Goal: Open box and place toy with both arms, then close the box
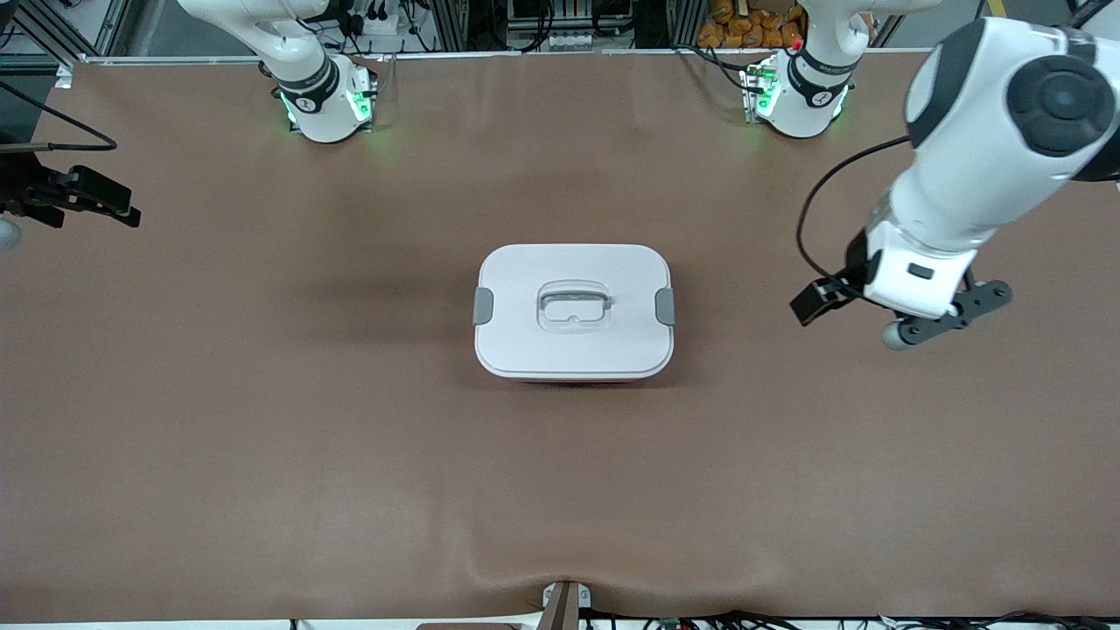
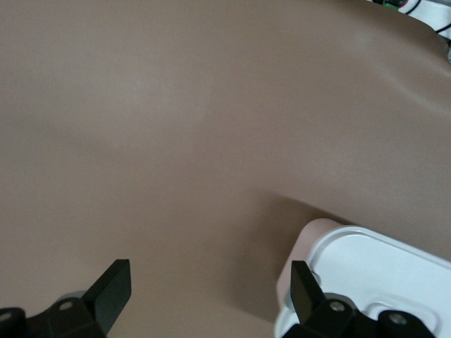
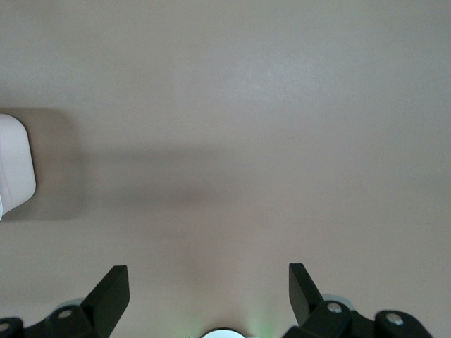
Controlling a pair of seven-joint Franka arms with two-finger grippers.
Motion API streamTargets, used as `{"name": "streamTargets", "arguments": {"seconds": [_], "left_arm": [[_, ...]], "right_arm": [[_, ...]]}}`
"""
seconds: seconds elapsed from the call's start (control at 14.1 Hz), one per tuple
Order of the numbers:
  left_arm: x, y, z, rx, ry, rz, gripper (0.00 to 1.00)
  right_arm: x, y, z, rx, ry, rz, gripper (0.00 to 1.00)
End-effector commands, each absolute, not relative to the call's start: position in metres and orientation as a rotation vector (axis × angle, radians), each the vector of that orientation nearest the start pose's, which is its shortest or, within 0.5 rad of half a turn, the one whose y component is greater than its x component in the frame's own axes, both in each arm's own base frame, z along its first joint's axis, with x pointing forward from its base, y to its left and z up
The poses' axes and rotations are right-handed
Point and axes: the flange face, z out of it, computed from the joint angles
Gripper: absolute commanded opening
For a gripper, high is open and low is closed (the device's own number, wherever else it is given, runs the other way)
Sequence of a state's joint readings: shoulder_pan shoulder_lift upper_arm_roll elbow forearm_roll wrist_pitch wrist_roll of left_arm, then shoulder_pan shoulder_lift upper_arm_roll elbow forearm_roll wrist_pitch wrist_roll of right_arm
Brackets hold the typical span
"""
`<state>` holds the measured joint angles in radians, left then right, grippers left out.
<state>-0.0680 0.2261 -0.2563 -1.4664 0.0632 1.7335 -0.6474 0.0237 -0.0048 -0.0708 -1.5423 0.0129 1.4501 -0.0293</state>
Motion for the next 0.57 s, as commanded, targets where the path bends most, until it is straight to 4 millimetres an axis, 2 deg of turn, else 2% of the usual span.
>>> {"name": "streamTargets", "arguments": {"seconds": [0.0,0.07,0.28,0.35,0.42,0.5], "left_arm": [[0.611,-0.14,0.574,-3.138,-0.31,-0.089,1.0],[0.607,-0.126,0.596,-3.144,-0.241,-0.147,1.0],[0.602,-0.098,0.611,-3.137,-0.078,-0.153,1.0],[0.6,-0.087,0.615,-3.133,-0.069,-0.146,1.0],[0.594,-0.082,0.62,-3.133,-0.05,-0.128,1.0],[0.586,-0.081,0.628,-3.135,-0.046,-0.117,1.0]], "right_arm": [[0.54,-0.027,0.644,-3.108,0.031,0.098,1.0],[0.54,-0.027,0.645,-3.11,0.027,0.093,1.0],[0.537,-0.034,0.646,-3.109,-0.058,0.104,1.0],[0.535,-0.049,0.646,-3.107,-0.064,0.102,1.0],[0.535,-0.056,0.646,-3.102,-0.085,0.1,1.0],[0.536,-0.054,0.645,-3.102,-0.113,0.1,1.0]]}}
